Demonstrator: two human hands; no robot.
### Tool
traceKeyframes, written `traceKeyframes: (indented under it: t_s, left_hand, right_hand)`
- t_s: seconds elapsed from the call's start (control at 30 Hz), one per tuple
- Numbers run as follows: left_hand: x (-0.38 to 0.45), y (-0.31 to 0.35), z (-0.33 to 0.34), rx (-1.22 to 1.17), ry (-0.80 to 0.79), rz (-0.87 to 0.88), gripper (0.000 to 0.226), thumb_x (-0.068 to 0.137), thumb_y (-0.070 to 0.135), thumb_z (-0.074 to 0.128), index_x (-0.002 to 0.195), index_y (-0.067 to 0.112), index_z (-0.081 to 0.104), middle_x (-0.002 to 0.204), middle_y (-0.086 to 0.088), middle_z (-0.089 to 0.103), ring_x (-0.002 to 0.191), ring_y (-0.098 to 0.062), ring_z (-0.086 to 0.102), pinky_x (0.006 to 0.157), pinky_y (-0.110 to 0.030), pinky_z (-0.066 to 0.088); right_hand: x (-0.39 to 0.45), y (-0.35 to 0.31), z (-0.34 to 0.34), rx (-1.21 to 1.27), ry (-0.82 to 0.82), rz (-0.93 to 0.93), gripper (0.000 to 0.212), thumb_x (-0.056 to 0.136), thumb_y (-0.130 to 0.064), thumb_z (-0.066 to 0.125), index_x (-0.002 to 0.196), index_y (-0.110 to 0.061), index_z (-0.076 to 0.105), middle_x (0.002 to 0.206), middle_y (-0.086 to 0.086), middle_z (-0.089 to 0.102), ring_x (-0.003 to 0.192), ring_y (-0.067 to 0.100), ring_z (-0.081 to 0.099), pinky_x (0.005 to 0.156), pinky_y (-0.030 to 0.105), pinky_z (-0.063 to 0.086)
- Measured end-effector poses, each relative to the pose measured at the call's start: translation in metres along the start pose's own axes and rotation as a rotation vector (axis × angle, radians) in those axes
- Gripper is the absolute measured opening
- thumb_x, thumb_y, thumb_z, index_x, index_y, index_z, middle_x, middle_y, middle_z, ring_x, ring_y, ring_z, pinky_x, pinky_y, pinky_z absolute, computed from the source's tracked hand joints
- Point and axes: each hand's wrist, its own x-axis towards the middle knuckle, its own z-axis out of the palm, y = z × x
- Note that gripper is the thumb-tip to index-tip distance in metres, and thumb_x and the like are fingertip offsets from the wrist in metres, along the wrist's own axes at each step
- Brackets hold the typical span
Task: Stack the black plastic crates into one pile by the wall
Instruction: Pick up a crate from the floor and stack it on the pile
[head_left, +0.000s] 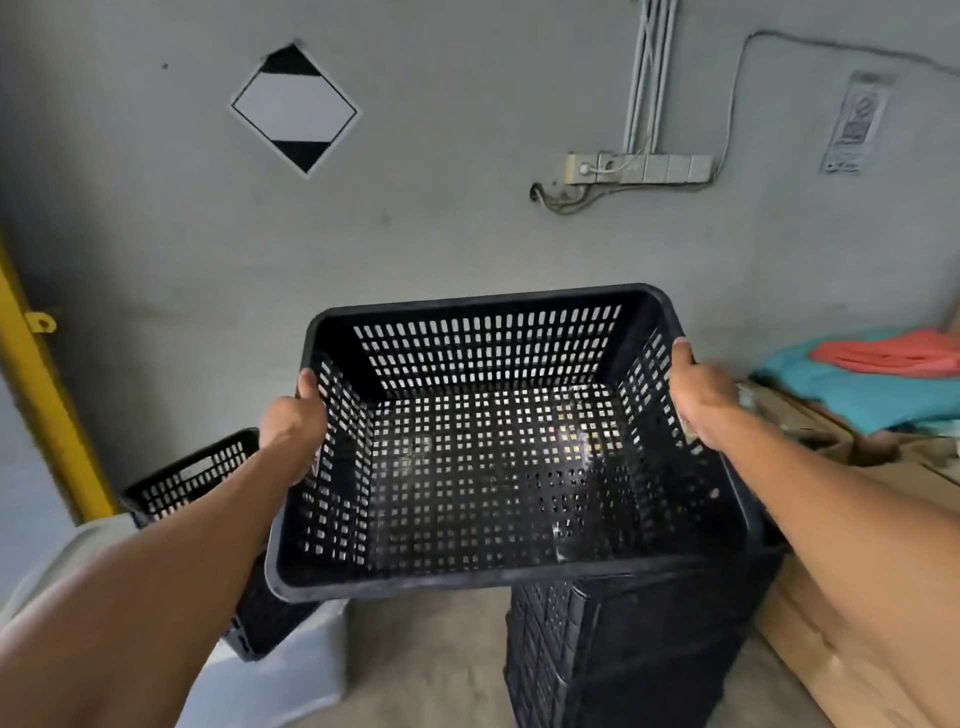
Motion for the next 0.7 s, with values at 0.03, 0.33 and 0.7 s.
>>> traceKeyframes:
  t_s: [0.03, 0.33, 0.7]
  left_hand:
    - [0.006, 0.008, 0.017, -0.008, -0.008, 0.000, 0.083, 0.098, 0.064, 0.021, 0.108, -0.009, 0.059, 0.079, -0.017, 0.060, 0.072, -0.031, 0.061, 0.064, -0.037, 0.048]
    - [0.073, 0.066, 0.145, 0.055, -0.109, -0.004, 0.085, 0.098, 0.065, 0.021, 0.116, -0.010, 0.056, 0.082, -0.020, 0.063, 0.066, -0.028, 0.058, 0.062, -0.037, 0.048]
    - [0.105, 0.116, 0.258, 0.065, -0.234, -0.072, 0.080, 0.100, 0.061, 0.024, 0.114, -0.009, 0.060, 0.069, -0.012, 0.053, 0.054, -0.021, 0.044, 0.050, -0.030, 0.036]
  right_hand:
    - [0.019, 0.004, 0.000, -0.009, 0.006, -0.004, 0.082, 0.097, -0.065, 0.019, 0.091, 0.005, 0.063, 0.089, 0.023, 0.063, 0.081, 0.035, 0.063, 0.069, 0.038, 0.045]
    - [0.145, 0.036, 0.033, -0.028, 0.014, 0.067, 0.089, 0.091, -0.068, 0.018, 0.128, 0.004, 0.056, 0.112, 0.024, 0.063, 0.079, 0.026, 0.052, 0.066, 0.036, 0.042]
    - [0.291, 0.091, 0.066, -0.162, -0.053, 0.186, 0.092, 0.059, -0.081, 0.006, 0.095, -0.012, 0.055, 0.092, 0.015, 0.047, 0.074, 0.025, 0.045, 0.071, 0.037, 0.038]
